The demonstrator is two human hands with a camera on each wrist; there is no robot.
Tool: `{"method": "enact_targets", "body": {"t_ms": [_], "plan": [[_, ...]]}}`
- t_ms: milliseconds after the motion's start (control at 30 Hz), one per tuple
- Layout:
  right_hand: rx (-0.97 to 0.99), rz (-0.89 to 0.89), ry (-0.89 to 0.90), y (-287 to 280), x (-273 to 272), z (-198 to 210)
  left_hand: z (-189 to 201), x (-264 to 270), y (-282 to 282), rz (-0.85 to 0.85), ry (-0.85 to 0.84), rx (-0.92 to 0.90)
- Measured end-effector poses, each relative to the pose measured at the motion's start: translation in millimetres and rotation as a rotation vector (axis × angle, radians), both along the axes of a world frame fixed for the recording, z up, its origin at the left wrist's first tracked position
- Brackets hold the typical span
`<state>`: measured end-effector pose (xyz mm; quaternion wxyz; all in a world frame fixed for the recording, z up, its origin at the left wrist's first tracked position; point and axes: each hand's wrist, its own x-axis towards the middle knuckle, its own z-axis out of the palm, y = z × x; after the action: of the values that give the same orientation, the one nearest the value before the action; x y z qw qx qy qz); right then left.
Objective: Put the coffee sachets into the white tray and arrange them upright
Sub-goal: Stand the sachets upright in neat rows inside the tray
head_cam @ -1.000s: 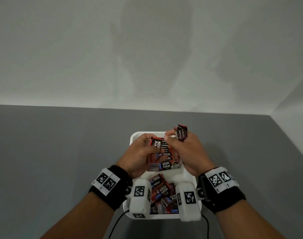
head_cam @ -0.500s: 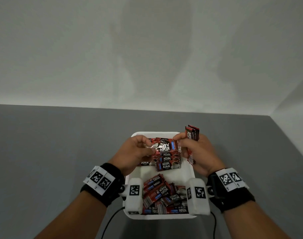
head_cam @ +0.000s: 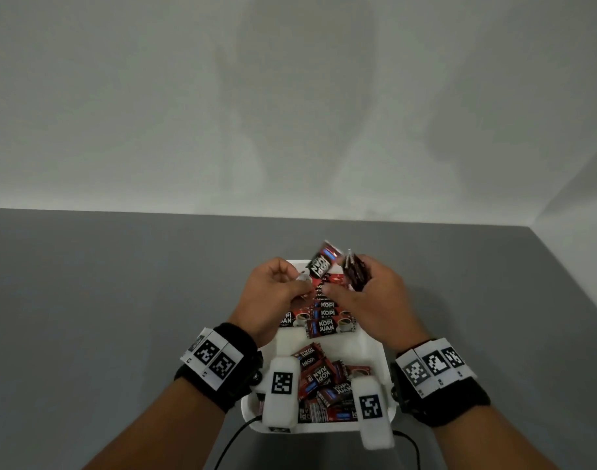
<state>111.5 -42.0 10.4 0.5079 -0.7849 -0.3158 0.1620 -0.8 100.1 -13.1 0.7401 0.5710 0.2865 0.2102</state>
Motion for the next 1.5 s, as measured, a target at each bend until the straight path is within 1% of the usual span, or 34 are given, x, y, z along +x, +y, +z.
{"method": "enact_targets", "body": {"t_ms": [67,100,133,200,300,333,400,433,533,667,767,800,833,900,933,967,1033,1100,1133,1200,1300,1500], "plan": [[0.18,-0.061,0.296,7.1,-6.0,-0.2,1.8,1.0,-7.8,0.008,-0.034,-0.006],[0.249,-0.06,0.412,11.3,-9.0,-0.3,0.5,2.0,-11.8,0.001,-0.031,0.048],[0.285,-0.041,0.485,14.9,-11.1,-0.1,-1.6,3.1,-15.9,-0.012,-0.029,0.108],[0.278,-0.01,0.516,20.7,-11.6,-2.2,-3.5,5.3,-23.0,-0.05,-0.024,0.207],[0.238,-0.051,0.504,26.1,-9.2,-5.5,-5.5,8.3,-28.7,-0.162,0.01,0.328],[0.227,-0.06,0.499,26.9,-8.8,-6.9,-6.0,8.9,-29.5,-0.181,0.018,0.34],[0.201,-0.051,0.483,26.3,-10.6,-5.3,-4.6,8.8,-30.9,-0.158,0.02,0.281],[0.196,-0.027,0.502,25.5,-11.7,-3.7,-4.0,9.1,-31.2,-0.143,0.011,0.253],[0.2,0.042,0.636,22.3,-15.1,3.1,0.0,11.3,-32.5,-0.124,-0.016,0.227],[0.211,0.047,0.773,22.5,-13.6,1.8,2.5,11.4,-34.6,-0.191,-0.041,0.271],[0.208,0.122,0.798,22.7,-11.6,-0.5,2.2,13.0,-32.9,-0.24,-0.033,0.314],[0.188,0.147,0.794,22.6,-11.8,-1.5,2.1,13.4,-32.0,-0.236,-0.026,0.297],[0.169,0.172,0.787,22.9,-12.5,-2.2,3.0,13.4,-31.8,-0.22,-0.025,0.251],[0.158,0.205,0.771,20.4,-11.7,-5.7,2.1,13.6,-30.1,-0.182,-0.031,0.102],[0.143,0.217,0.725,16.1,-10.9,-4.7,0.9,12.9,-28.2,-0.162,-0.046,0.024],[0.119,0.246,0.633,9.0,-9.8,-0.7,-0.2,11.7,-25.1,-0.142,-0.064,-0.051],[0.031,0.36,0.379,-5.5,-4.2,10.1,1.4,7.7,-19.1,-0.145,-0.107,-0.209],[-0.105,0.476,0.12,-10.5,0.8,17.2,6.3,3.5,-17.4,-0.199,-0.171,-0.343],[-0.15,0.512,0.03,-9.5,1.7,18.7,8.2,2.0,-18.7,-0.23,-0.193,-0.386],[-0.155,0.532,-0.074,-4.8,0.5,19.9,10.7,0.6,-23.0,-0.292,-0.215,-0.43],[-0.117,0.512,-0.176,0.5,-2.8,19.2,14.8,-0.2,-27.0,-0.339,-0.227,-0.443],[-0.131,0.581,-0.231,2.6,-5.0,14.8,21.2,-2.5,-31.2,-0.362,-0.26,-0.47]]}}
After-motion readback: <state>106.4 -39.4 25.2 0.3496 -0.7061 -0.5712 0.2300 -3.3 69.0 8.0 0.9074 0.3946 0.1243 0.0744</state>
